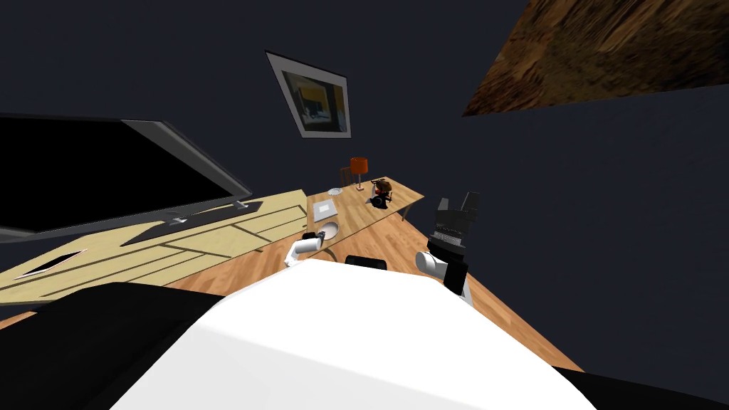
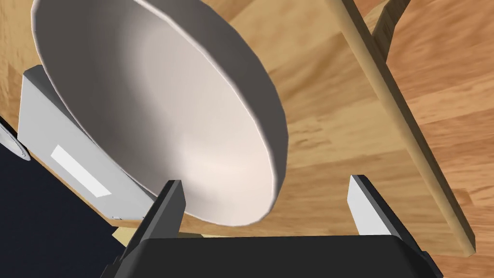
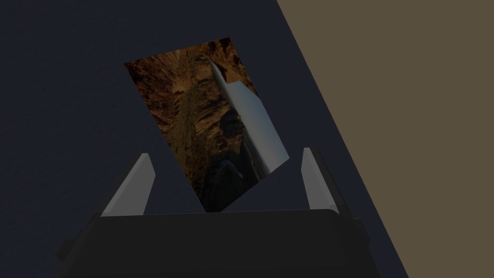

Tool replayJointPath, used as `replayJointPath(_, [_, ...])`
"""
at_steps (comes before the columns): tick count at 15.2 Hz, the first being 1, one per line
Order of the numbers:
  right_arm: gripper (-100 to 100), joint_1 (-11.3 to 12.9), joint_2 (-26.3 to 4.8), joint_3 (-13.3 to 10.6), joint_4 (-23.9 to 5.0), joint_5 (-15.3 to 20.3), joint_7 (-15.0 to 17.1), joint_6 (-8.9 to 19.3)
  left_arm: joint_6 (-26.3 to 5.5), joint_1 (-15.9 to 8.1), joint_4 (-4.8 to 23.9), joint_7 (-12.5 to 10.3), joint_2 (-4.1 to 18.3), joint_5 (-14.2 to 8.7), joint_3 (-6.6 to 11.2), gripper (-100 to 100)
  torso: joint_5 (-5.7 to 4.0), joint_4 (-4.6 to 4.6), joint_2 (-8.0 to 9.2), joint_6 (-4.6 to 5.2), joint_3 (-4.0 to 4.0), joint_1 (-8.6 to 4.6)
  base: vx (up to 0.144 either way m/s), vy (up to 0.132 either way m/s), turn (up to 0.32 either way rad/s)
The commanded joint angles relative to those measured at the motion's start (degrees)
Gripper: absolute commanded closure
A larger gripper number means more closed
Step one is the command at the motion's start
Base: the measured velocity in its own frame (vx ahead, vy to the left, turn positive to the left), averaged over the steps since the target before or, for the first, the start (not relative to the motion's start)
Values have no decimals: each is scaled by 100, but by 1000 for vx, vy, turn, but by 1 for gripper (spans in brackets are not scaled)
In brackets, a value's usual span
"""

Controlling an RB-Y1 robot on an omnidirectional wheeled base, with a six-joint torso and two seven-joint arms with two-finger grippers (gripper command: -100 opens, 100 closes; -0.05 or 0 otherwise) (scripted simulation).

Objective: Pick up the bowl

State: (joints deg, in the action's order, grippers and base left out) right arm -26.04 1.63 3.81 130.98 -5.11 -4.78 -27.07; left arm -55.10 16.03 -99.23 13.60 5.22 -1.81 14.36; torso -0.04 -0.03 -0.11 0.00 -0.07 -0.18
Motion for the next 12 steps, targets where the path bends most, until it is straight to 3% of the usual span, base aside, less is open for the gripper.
replayJointPath(1, [0, 0, 0, 0, 0, 0, 0, 0, -172, -14, 35, 19, -133, -3, 20, -100, 0, 0, 0, 0, 0, 0, 28, -31, -7])
replayJointPath(2, [0, 0, 0, 0, 0, 0, 0, 0, -73, -7, 23, 9, -64, 2, 9, -100, 0, 0, 0, 0, 0, 1, 17, -19, -1])
replayJointPath(3, [0, 0, 0, 0, 0, 0, 0, 0, 35, -86, 232, -25, -71, 33, -10, -100, 0, 1, 3, -1, 2, 6, 8, 3, 13])
replayJointPath(9, [0, 0, -1, 1, 0, 0, 0, 0, 352, -269, 714, -108, -52, 103, -55, -100, 6, 2, 9, -1, 5, 30, 7, 25, 7])
replayJointPath(10, [0, 0, -1, 1, 0, 0, 0, 0, 279, -239, 622, -90, -50, 85, -44, -100, 6, 2, 10, -1, 6, 29, 2, 11, 0])
replayJointPath(11, [0, 0, -1, 1, 0, 0, 0, 0, 297, -247, 640, -95, -48, 86, -45, 100, 5, 2, 11, -1, 6, 26, 0, 0, 0])
replayJointPath(12, [0, 0, -1, 0, 0, 0, 0, 0, 298, -246, 639, -95, -48, 86, -45, 100, 4, 3, 12, -1, 7, 23, 0, 0, 0])
